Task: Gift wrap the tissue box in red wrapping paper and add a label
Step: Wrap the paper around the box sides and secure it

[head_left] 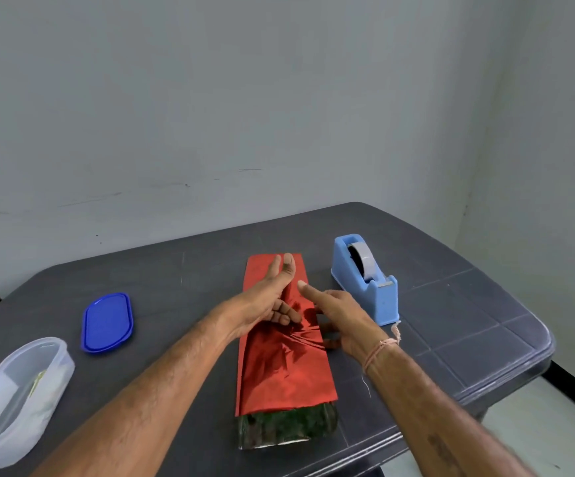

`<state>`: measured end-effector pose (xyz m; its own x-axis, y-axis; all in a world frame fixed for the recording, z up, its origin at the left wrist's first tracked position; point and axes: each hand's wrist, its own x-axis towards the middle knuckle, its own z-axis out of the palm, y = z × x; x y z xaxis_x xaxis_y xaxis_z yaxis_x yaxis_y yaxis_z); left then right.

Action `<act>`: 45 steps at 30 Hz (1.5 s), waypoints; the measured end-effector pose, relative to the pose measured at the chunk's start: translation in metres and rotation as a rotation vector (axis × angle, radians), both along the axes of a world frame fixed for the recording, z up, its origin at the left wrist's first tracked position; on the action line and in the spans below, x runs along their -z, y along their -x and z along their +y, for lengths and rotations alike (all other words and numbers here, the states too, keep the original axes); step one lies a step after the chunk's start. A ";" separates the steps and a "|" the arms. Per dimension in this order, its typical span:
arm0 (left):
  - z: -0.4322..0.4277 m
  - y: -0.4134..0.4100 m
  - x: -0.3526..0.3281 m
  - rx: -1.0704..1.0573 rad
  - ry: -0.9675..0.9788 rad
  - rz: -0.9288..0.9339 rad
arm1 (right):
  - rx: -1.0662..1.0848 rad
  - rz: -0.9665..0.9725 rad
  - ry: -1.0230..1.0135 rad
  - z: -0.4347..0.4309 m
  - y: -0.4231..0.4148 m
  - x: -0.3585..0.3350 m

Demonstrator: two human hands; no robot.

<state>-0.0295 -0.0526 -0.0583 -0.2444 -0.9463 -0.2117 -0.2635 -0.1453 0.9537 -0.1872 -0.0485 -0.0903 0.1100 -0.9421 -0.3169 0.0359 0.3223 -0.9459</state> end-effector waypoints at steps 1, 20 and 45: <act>0.001 0.000 0.000 0.000 0.007 -0.002 | 0.007 0.019 0.009 -0.001 -0.002 0.000; 0.025 -0.036 0.060 -0.150 0.230 -0.501 | 0.044 0.019 -0.029 -0.002 0.000 0.012; 0.033 -0.026 0.056 -0.068 0.425 -0.839 | 0.043 -0.037 -0.046 -0.009 0.000 0.028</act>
